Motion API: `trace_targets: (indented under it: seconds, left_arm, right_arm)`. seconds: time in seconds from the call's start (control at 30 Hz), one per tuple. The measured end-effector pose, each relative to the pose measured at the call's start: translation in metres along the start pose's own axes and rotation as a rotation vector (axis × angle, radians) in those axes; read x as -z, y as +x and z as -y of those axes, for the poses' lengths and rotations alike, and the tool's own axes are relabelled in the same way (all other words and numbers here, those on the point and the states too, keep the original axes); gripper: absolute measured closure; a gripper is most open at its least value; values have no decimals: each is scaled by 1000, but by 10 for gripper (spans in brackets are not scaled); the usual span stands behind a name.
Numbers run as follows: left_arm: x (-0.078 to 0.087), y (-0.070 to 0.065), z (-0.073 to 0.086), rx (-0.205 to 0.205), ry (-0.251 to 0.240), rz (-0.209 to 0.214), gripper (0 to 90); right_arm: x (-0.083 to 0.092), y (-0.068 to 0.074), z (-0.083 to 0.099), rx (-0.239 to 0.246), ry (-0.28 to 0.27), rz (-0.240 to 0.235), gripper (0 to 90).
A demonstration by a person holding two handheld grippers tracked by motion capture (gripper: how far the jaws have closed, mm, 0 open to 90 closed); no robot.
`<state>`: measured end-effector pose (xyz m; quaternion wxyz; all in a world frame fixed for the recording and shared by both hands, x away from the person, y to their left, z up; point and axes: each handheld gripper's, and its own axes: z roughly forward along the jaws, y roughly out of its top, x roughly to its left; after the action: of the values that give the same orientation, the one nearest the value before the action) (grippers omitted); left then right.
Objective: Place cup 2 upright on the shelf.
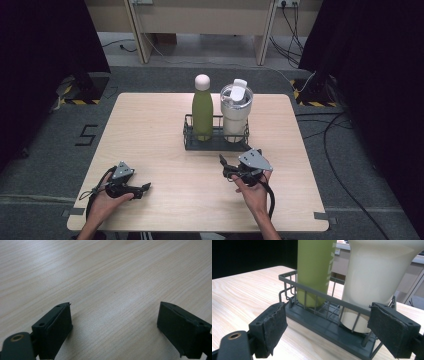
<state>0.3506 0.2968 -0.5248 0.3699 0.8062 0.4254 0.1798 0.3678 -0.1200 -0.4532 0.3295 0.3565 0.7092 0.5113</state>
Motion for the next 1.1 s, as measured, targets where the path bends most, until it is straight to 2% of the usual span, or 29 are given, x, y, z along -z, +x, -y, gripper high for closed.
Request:
trace_targets:
  seconds: [0.47,0.67,0.77,1.0,1.1]
  left_arm:
    - [0,0,0,0,0,0,116]
    - [0,0,0,0,0,0,116]
    - [0,0,0,-1,0,0,117]
    - [0,0,0,0,0,-1,117]
    - [0,0,0,0,0,-1,117]
  right_arm:
    - [8,-3,7,10,25,-24,151]
    - [11,-6,19,6,71,-34,150]
    - [12,-6,21,22,85,-35,153]
    - [16,-10,35,1,143,-62,152]
    - [18,-11,39,9,164,-63,154]
